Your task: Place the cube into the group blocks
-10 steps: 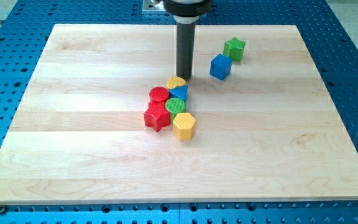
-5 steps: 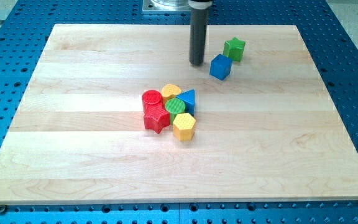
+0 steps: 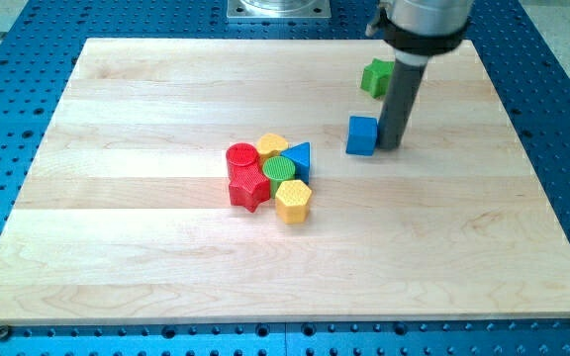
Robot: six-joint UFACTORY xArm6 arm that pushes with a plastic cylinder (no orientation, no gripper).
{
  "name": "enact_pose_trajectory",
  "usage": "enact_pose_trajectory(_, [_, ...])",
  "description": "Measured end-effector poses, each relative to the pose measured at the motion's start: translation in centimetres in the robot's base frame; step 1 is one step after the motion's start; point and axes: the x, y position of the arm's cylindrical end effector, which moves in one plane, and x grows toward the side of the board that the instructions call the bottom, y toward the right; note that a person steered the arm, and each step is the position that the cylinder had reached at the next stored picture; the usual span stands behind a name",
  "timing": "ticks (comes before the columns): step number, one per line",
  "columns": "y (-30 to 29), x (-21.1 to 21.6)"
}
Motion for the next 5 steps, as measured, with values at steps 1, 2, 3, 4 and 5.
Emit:
enact_pose_trajectory(1, [0.1,-5.6])
enact_pose_trajectory(2, [-3.2,-3.5])
enact_pose_trajectory(3, [-2.8,0.2])
enact_pose_trajectory(4, [-3.5,0.4])
enact_pose_trajectory(5, [-3.8,2.2])
